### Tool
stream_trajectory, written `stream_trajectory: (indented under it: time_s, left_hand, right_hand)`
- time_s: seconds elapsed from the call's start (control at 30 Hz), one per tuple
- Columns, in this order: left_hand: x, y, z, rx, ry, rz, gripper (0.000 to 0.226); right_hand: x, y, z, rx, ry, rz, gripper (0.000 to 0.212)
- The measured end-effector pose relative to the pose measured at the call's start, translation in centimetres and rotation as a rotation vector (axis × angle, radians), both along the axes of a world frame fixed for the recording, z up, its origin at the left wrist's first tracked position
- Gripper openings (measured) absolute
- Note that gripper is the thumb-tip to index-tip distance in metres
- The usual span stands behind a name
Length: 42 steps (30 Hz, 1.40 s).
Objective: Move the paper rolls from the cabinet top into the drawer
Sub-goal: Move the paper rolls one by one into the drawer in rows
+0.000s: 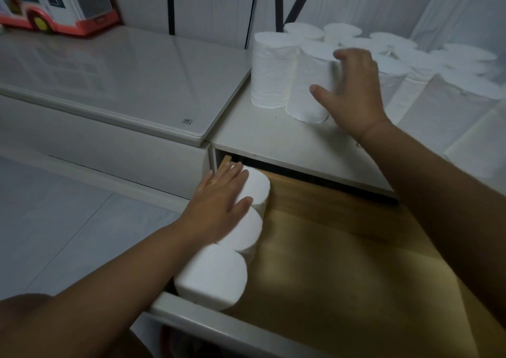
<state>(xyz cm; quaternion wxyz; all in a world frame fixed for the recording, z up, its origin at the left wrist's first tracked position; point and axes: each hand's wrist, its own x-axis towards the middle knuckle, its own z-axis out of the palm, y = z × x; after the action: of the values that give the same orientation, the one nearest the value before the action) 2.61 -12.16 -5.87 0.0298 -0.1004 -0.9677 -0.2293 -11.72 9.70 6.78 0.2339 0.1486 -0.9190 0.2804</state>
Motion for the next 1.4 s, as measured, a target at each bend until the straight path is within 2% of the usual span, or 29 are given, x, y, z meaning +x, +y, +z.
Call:
stream_trajectory:
  time_s: [0.2,0.37,0.57,0.63,0.77,0.9,0.97,1.13,1.2,1.3,1.4]
  left_hand:
    - [-0.2,-0.2,-0.5,0.004,0.024,-0.006,0.057]
    - [-0.5,-0.1,-0.4,-0.004,0.034,-0.004,0.057]
    - [-0.6,-0.1,-0.4,-0.004,0.034,-0.005,0.057]
    - [-0.6,-0.1,-0.4,-0.008,0.032,0.0,0.057]
    - [-0.5,0.0,-0.3,-0.012,0.036,0.006,0.057]
    - [-0.5,0.1,-0.3,-0.023,0.025,0.006,0.057]
    - [-0.5,0.1,-0.3,-0.03,0.022,0.01,0.057]
    - [-0.5,0.1,-0.3,-0.041,0.018,0.014,0.057]
    - [-0.5,0.1,-0.2,-0.043,0.018,0.013,0.057]
    - [-0.4,0.0,-0.2,-0.041,0.012,0.011,0.057]
    - [-0.4,0.1,-0.1,-0.05,0.008,0.011,0.057]
  right_hand:
    - [-6.0,-0.6,1.3,0.336,-0.04,-0.094,0.089]
    - [-8.0,-1.6,2.7,0.439,-0.188,-0.135,0.092]
    - [-6.1,-2.0,3.3,0.514,-0.184,-0.157,0.087]
    - [-4.6,-2.3,3.2,0.578,-0.151,-0.227,0.088]
    - [-1.7,-2.8,3.7,0.644,-0.22,-0.318,0.103]
    - [-0.7,-0.8,5.2,0.458,-0.476,-0.118,0.117]
    - [-0.5,0.5,5.1,0.372,-0.541,-0.03,0.123]
    - [-0.1,1.5,1.6,-0.184,-0.452,0.274,0.105]
    - [-0.2,1.6,1.1,-0.314,-0.425,0.323,0.097]
    - [-0.4,2.0,0.6,-0.327,-0.427,0.33,0.09]
    - [-0.4,2.3,0.5,-0.26,-0.422,0.327,0.096]
